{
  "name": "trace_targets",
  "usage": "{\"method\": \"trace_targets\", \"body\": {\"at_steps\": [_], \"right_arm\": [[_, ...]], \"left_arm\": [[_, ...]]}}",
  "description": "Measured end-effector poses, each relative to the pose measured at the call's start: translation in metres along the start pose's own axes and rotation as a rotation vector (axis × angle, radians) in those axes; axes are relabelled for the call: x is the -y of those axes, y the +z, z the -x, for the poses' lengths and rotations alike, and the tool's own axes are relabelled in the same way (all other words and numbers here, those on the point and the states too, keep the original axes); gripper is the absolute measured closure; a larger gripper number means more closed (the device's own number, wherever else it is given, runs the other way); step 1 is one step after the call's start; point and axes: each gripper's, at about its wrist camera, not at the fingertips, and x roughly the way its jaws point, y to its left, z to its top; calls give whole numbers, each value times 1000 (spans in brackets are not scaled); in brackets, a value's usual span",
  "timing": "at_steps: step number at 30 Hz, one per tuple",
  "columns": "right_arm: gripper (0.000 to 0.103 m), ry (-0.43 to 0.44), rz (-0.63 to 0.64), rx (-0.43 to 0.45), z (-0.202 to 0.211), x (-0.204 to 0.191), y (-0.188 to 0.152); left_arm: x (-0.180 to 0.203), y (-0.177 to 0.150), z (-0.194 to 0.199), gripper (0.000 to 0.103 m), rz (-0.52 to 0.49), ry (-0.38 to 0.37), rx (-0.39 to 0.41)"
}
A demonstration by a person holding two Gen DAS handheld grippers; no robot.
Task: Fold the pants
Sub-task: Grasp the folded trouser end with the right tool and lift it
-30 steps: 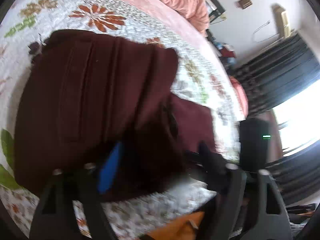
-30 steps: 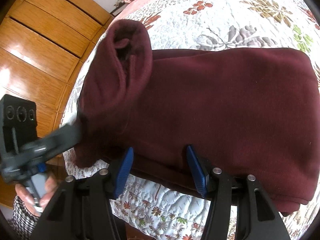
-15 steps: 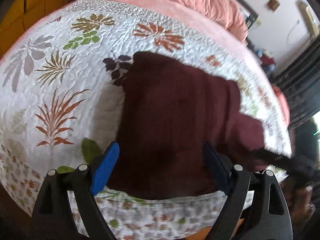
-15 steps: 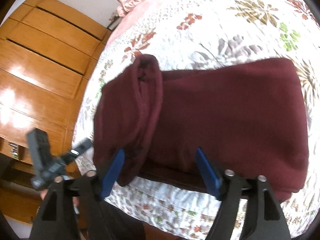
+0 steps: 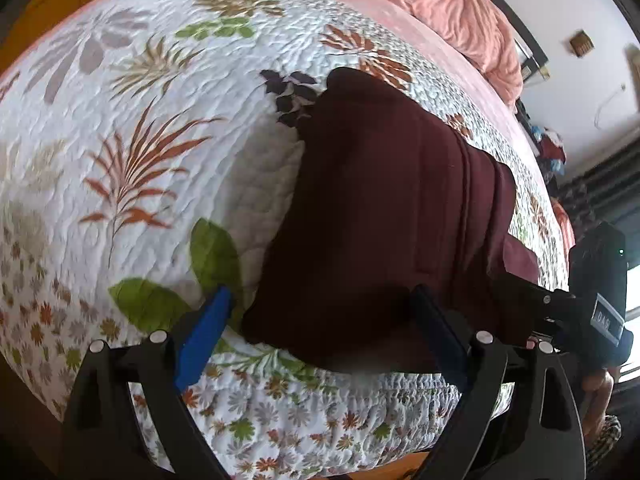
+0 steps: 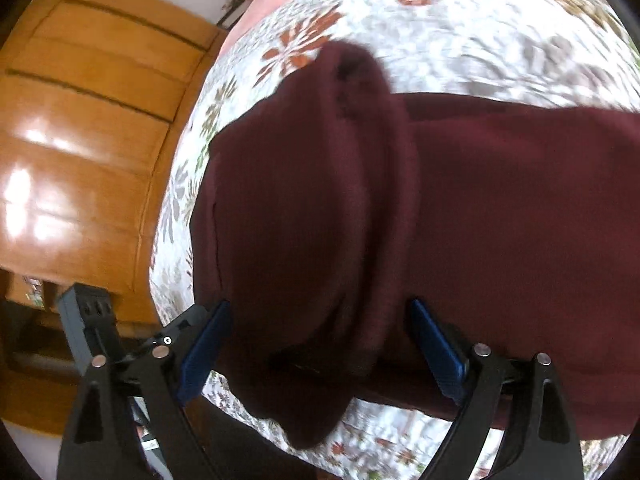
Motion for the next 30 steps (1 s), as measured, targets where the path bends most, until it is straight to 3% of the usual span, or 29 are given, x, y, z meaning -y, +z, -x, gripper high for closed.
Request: {"method": "trace_targets", "body": {"at_steps": [1, 3, 6, 8, 11, 17, 30], "right_arm": [[14, -1, 16, -7, -2, -5, -2], [26, -23, 72, -19, -11, -18, -4], [50, -51, 106, -2, -12, -26, -6], [66, -22, 86, 11, -6, -22, -7], [77, 61, 44, 46, 11, -16, -7], [80, 141, 61, 90, 42, -22, -7], [81, 165, 55, 191, 112, -8, -6]], "left_arm": [[-2, -1, 0, 12, 15, -5, -1], [-6, -4, 0, 12, 36, -14, -4], [-9, -6, -1, 11, 55, -25, -5], [-11, -8, 0, 11, 62, -32, -2], [-13, -10, 1, 10, 82, -43, 0], [-12, -11, 7, 9, 107, -66, 5], [15, -11, 14, 9, 85, -90, 15]]}}
